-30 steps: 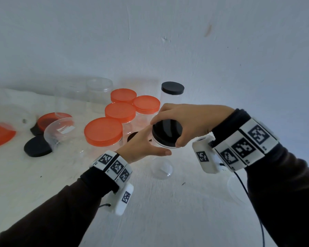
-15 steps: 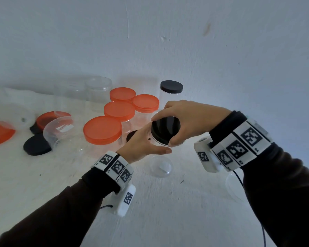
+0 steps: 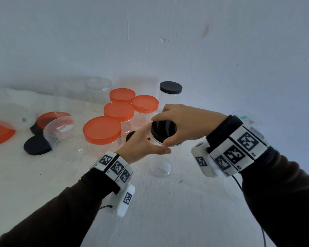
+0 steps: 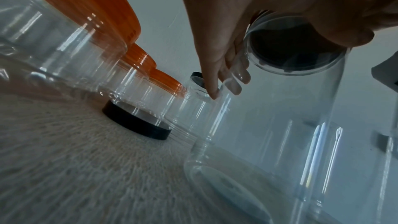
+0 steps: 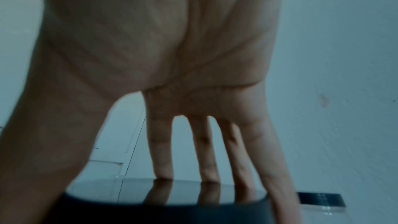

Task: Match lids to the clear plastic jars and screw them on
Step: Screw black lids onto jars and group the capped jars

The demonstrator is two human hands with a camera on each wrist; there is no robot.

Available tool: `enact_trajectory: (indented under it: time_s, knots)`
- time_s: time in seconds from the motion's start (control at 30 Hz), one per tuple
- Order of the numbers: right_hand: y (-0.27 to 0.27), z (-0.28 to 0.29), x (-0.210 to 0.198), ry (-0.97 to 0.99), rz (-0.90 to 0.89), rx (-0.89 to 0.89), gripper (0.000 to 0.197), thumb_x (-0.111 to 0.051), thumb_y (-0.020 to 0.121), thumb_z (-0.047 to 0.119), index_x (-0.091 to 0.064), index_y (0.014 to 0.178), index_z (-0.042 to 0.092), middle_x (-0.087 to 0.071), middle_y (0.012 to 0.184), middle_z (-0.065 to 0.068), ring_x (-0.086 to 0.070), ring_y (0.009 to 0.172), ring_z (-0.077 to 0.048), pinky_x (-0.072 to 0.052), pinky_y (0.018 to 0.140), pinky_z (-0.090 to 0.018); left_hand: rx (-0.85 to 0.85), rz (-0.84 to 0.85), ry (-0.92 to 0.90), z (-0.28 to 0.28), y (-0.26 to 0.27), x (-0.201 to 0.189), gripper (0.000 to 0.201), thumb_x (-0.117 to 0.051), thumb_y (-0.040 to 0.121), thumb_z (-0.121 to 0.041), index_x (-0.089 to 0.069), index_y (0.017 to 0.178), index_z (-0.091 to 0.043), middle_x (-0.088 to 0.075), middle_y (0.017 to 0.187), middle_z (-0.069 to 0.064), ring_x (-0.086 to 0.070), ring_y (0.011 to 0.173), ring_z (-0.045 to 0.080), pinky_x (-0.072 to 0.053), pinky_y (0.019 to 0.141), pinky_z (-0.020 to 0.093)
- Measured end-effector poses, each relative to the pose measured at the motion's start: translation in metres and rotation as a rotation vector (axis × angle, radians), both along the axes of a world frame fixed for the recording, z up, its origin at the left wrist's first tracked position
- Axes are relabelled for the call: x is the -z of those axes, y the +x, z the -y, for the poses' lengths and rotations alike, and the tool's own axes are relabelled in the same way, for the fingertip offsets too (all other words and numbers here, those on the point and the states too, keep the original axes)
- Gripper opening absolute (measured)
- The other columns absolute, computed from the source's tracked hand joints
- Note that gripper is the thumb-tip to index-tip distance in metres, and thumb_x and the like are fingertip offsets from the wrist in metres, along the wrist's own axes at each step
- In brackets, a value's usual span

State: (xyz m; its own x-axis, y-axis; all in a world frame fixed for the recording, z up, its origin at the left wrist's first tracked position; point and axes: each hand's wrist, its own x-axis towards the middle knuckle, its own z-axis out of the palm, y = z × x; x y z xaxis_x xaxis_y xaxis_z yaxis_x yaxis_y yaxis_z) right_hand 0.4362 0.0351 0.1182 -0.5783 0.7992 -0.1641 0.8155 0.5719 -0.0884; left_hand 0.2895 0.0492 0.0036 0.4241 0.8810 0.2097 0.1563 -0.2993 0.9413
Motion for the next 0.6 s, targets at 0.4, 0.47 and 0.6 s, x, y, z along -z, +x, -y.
enact_trajectory:
  time_s: [0.4,0.47,0.6]
  knots:
    - [0.012,-0.008,0.001,-0.15,-0.132,-0.065,0.068,-0.078,0.07,0.026,-0.046,0.13,0.033,-0.042,0.125,0.008,-0.044,0.113,-0.013,-0.043,0.097,-0.033,0.1,0.023,-0.029,-0.006,-0.003,0.0,0.069,-0.081,0.064,-0.005,-0.048,0.122,-0.024,-0.061,0.114,-0.011,-0.054,0.109,-0.005,-0.041,0.088,0.01]
    - [0.014,-0.008,0.002,-0.172,-0.156,-0.081,0.068,-0.078,0.07,0.023,-0.047,0.129,0.033,-0.041,0.126,0.009,-0.044,0.114,-0.012,-0.042,0.097,-0.033,0.116,0.021,-0.033,-0.007,-0.003,-0.001,0.07,-0.08,0.064,-0.006,-0.047,0.12,-0.031,-0.059,0.115,-0.015,-0.053,0.109,-0.007,-0.04,0.089,0.008]
    - [0.016,-0.01,0.001,-0.191,-0.167,-0.095,0.068,-0.077,0.071,0.022,-0.046,0.13,0.034,-0.041,0.128,0.011,-0.043,0.115,-0.01,-0.041,0.098,-0.031,0.136,0.009,-0.049,-0.008,-0.005,-0.002,0.074,-0.083,0.06,-0.017,-0.045,0.12,-0.037,-0.059,0.116,-0.017,-0.051,0.113,-0.006,-0.04,0.091,0.009]
